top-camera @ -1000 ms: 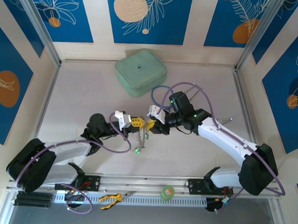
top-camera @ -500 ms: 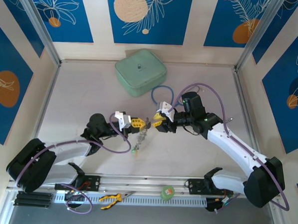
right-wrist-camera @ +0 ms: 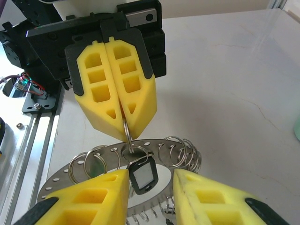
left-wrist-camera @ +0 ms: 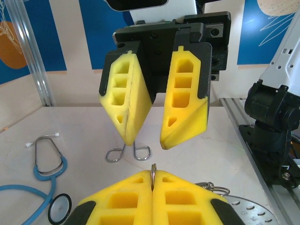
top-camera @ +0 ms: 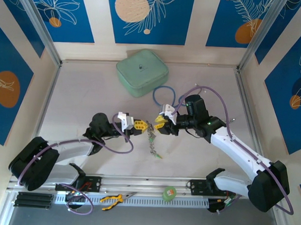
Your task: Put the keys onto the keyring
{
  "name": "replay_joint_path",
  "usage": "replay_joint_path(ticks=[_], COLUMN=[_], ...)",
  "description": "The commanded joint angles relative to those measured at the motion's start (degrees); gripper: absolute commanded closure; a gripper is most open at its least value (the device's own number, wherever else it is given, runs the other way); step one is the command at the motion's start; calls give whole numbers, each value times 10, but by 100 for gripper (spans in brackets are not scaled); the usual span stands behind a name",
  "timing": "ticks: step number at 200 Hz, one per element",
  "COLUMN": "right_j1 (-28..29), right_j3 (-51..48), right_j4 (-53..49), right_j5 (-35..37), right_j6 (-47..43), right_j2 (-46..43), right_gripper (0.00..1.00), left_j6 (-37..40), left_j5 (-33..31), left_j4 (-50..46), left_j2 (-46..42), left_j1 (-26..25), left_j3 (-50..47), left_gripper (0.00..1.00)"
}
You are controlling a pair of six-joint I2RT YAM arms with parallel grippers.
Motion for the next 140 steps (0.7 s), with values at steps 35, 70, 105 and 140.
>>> replay_joint_path(ticks=[35, 70, 105, 140], right_j1=[19, 30, 32, 32], right_j3=[8, 13, 15, 21], right_j4=[20, 34, 39, 42], right_j5=[-38, -39, -40, -44], right_j6=[15, 19, 19, 19], right_j2=[23, 39, 45, 52], right_gripper=[69, 69, 74, 81], left_j6=[2, 2, 2, 0], left_j5=[23, 24, 26, 27], left_j4=[36, 34, 32, 34], left_j2=[3, 1, -1, -1], left_j1=[-4, -3, -3, -5], left_j3=[26, 28, 29, 31], left_gripper=[100, 100, 100, 100])
